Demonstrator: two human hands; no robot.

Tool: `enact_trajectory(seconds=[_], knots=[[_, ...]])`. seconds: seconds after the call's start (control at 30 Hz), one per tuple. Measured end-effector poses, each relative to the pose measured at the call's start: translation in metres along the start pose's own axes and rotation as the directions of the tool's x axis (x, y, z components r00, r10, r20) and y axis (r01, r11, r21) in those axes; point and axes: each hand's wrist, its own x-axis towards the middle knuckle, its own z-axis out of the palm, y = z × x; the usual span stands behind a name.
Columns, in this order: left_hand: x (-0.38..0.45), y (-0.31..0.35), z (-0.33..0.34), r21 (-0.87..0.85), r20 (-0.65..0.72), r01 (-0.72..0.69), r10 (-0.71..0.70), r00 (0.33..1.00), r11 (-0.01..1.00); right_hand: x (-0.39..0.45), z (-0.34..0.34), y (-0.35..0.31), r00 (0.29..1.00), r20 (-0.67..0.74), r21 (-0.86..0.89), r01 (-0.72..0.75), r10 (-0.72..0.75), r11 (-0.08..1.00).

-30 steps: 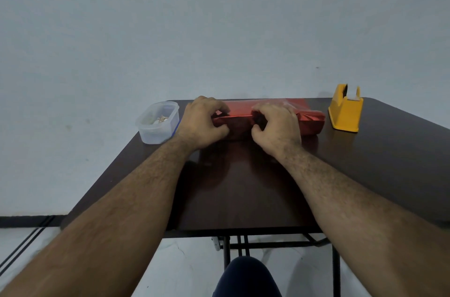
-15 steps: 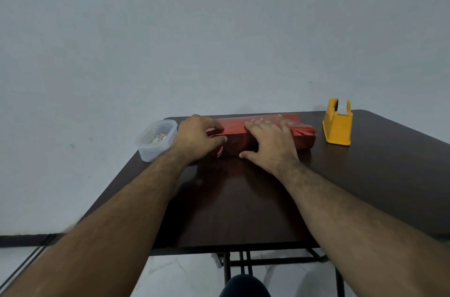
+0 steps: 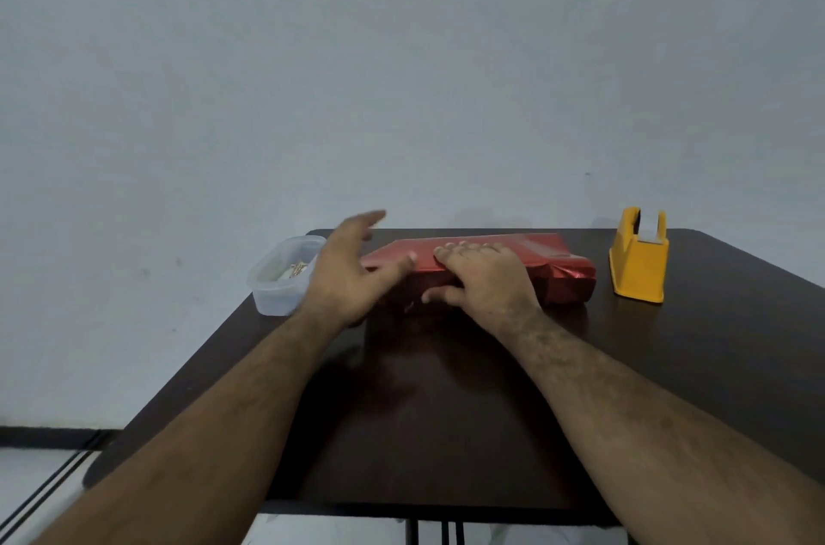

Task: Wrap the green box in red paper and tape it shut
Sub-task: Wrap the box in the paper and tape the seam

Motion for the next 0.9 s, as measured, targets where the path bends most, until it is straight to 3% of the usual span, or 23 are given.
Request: enact_trajectory(seconds=[0.07,0.23,0.33,0.4,0.57,0.67,0.77,0.83,0.9], knots=[[0.002,-0.001,-0.001,-0.025,-0.062,0.118,-0.119,0.991,0.993,0.0,-0.002,0.002,0.999,-0.033,0.02,-0.014,0.014,1.0],[0.004,0.008,0.01,0.163,0.049,0.327,-0.339,0.94,0.931,-0.006,-0.008,0.01,0.999,-0.025,0.08,-0.022,0.024,0.997],[0.015,0.021,0.015,-0.065,0.024,0.469,-0.469,0.883,0.881,-0.009,-0.011,0.011,0.999,0.005,0.101,-0.033,0.033,0.994],[0.022,0.032,0.015,-0.253,0.104,0.552,-0.545,0.832,0.795,-0.01,-0.013,0.009,0.999,0.017,0.099,-0.04,0.038,0.994],[0.038,0.056,0.017,-0.247,0.185,0.682,-0.657,0.731,0.689,-0.015,-0.017,0.004,0.996,0.005,0.031,-0.086,0.086,0.996],[0.044,0.062,0.021,-0.204,0.176,0.683,-0.661,0.73,0.701,-0.014,-0.023,-0.001,0.994,-0.018,-0.013,-0.106,0.106,0.994],[0.046,0.063,0.023,-0.024,0.114,0.597,-0.591,0.798,0.802,-0.001,-0.041,0.0,0.993,0.008,0.039,-0.116,0.115,0.993],[0.043,0.062,0.022,0.184,0.059,0.502,-0.52,0.852,0.845,0.018,-0.058,0.007,0.972,0.184,0.085,-0.162,0.145,0.983],[0.036,0.057,0.024,0.224,0.061,0.417,-0.44,0.896,0.881,0.037,-0.07,0.016,0.884,0.43,0.048,-0.223,0.181,0.974]])
